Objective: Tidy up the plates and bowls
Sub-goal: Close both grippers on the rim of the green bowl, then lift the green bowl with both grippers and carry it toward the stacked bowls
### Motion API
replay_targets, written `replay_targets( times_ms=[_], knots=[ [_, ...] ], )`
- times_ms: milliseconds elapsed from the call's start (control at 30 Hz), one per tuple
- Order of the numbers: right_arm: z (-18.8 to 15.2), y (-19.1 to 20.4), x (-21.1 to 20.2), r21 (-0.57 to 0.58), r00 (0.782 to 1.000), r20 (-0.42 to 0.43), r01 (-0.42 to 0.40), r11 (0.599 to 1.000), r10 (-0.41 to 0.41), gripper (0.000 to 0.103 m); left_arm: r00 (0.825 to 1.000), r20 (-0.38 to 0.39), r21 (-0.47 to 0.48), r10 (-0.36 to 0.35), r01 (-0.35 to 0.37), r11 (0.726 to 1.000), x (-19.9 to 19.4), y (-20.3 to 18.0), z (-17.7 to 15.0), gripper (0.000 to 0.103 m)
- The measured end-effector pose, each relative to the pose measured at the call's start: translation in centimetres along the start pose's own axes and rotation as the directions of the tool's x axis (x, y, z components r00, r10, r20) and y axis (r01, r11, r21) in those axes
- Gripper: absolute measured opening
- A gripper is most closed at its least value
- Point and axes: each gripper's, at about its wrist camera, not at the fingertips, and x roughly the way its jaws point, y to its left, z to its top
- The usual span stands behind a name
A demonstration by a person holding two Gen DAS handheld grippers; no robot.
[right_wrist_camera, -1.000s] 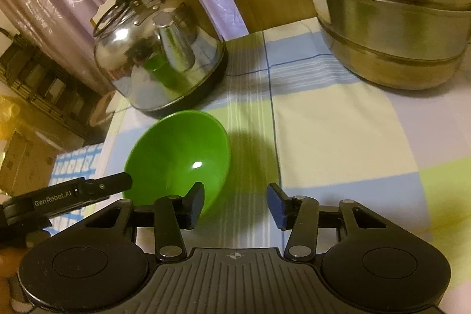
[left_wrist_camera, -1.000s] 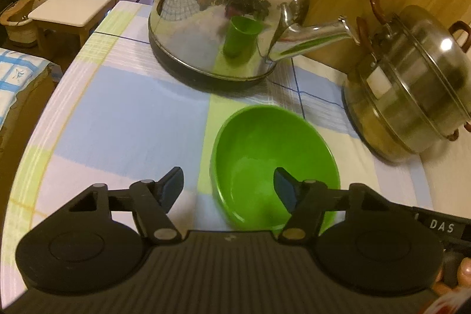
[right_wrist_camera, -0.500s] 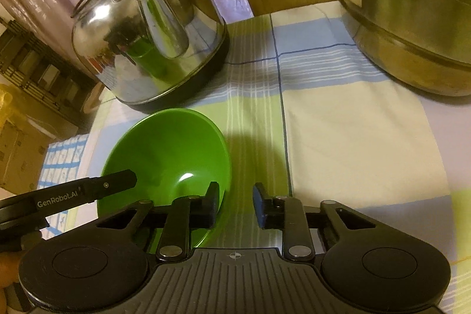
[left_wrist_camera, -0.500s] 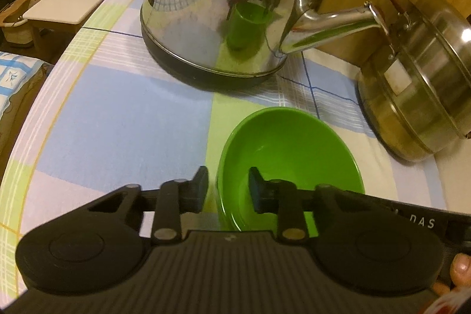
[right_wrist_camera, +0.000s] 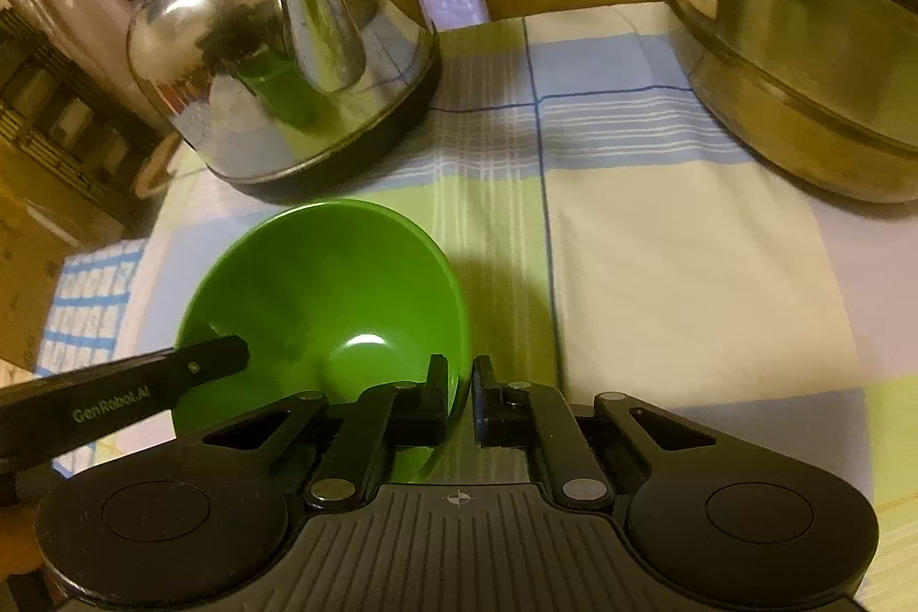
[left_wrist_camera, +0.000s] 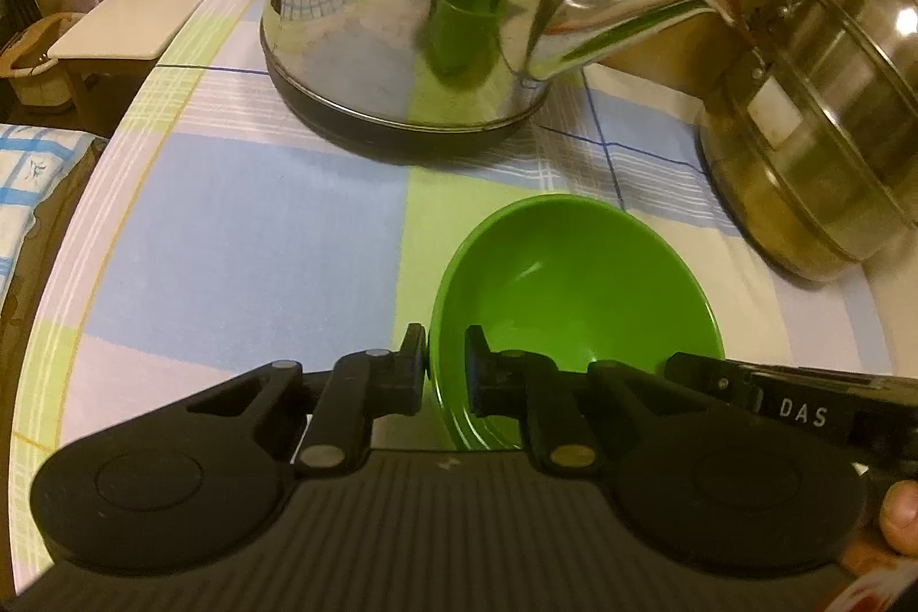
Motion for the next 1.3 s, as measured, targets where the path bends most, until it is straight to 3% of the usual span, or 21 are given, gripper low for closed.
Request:
replay_targets(
  times_ms=[333,633,933,1300],
  knots=[
    [-1.4,-2.1,-6.7,0.031,1.0,0.02,0.013,0.999,-0.013,0.007,0.999,-0.004,0.04,-0.038,0.038,0.999,-5.0,-4.7,-1.6,0.011],
    [-6.1,-2.8,-17.5,0.089,0.998,0.058,0.023,0.996,-0.028,0.007,0.996,0.044,0.095,-0.081,0.076,0.993,-14.8,-9.6,-5.4,0.011],
    [-14.7,-2.0,-26.8,0.111,0.993,0.108,0.025,0.994,-0.037,0.007,0.994,0.044,0.115,-0.105,0.099,0.988,-22.8,-11.7,-14.0,0.011],
    [-27.4,-3.0,-31.8,0.172,0.995,0.089,0.017,0.985,-0.033,0.007,0.997,0.004,0.136,-0.075,0.074,0.988,-27.3,-13.2,-26.6,0.011]
  ],
)
